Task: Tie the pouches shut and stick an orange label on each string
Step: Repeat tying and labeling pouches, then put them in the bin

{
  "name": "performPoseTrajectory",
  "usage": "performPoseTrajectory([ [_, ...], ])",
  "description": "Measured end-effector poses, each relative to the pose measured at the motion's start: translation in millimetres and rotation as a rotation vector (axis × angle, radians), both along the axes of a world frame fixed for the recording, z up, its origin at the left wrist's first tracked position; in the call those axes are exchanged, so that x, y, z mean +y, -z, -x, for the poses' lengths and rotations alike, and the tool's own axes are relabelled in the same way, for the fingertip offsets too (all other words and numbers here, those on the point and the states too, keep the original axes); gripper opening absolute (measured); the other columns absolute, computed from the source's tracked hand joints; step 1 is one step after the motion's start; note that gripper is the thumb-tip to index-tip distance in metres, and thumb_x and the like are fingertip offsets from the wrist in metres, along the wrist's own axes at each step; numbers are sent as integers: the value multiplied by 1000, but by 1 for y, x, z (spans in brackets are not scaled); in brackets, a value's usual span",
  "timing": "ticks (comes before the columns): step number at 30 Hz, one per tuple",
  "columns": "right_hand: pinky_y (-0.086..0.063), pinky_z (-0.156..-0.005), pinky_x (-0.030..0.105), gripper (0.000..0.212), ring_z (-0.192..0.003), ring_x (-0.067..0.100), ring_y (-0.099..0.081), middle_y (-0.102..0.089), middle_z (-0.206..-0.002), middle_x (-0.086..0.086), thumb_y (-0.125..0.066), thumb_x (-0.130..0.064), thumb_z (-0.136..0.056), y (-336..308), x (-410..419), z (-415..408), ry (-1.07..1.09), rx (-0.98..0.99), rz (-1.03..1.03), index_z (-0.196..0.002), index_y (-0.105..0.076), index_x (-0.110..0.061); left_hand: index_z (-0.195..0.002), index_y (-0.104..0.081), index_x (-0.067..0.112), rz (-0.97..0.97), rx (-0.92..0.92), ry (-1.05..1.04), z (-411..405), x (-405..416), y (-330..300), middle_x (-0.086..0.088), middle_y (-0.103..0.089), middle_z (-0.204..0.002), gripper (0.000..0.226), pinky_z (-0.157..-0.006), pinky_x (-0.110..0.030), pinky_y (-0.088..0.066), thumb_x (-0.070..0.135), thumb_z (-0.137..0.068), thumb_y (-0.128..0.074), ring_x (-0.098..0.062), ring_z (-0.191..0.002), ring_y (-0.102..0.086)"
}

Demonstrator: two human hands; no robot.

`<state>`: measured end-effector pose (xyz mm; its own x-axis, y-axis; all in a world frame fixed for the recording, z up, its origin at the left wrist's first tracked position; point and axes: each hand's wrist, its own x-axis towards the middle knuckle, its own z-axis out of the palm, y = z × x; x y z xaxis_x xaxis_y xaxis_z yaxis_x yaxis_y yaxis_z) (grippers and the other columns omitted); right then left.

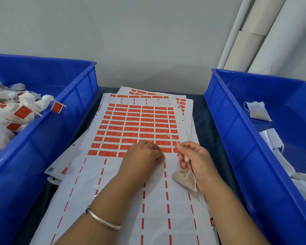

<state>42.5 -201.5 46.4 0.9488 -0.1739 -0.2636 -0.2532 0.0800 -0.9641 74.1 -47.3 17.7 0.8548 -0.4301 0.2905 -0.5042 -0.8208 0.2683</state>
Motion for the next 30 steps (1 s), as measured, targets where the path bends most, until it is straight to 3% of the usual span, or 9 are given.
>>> performPoseTrajectory([
  [6, -43, -42, 15, 7, -39, 6, -48, -67, -62, -1, -63, -17, -90, -1, 1, 0, 3, 3, 5, -86, -68, -15, -124, -60, 30, -13, -9, -8, 0, -1, 2, 12, -58, -127, 32, -100, -22, -36, 34, -96, -46, -9, -114, -51],
  [14, -43, -44, 16, 8, -40, 6, -49, -66, -61, -1, -63, -16, -90, -3, 1, 2, 9, 2, -21, -83, -68, -15, -113, -60, 25, 208, 126, -164, -2, -1, 6, 11, -60, -113, 25, -87, -15, -36, 35, -96, -44, -4, -94, -50],
  [18, -47, -48, 18, 7, -47, 8, -58, -71, -69, -2, -65, -16, -89, -5, 2, 3, 22, 3, -22, -83, -69, -16, -95, -52, 29, 385, 223, -279, -3, 0, 3, 18, -49, -89, 5, -68, -9, -36, 31, -95, -48, -4, -76, -49],
  [21, -53, -57, 19, 5, -66, 9, -70, -74, -79, -12, -68, -21, -86, -5, 3, 4, 14, -36, 60, -82, -70, -22, -80, -48, 32, 521, 265, -397, -4, 1, -2, 20, -47, -78, 14, -57, -9, -35, 30, -94, -49, -7, -69, -53],
  [25, -56, -64, 18, 3, -85, 1, -69, -73, -86, -19, -69, -29, -82, -7, 3, 9, 18, -150, 159, -82, -70, -26, -77, -48, 35, 685, 311, -479, -2, 3, -10, 22, -52, -77, 18, -53, -10, -34, 32, -95, -48, -6, -68, -56],
  [30, -57, -68, 19, 27, -89, -1, -68, -72, -89, -20, -67, -51, -56, -16, 6, 18, -24, -251, 92, -78, -73, -37, -79, -58, 27, 1009, 413, -553, -1, 5, -21, 7, -60, -72, 20, -54, -14, -41, 29, -96, -47, -10, -67, -59],
])
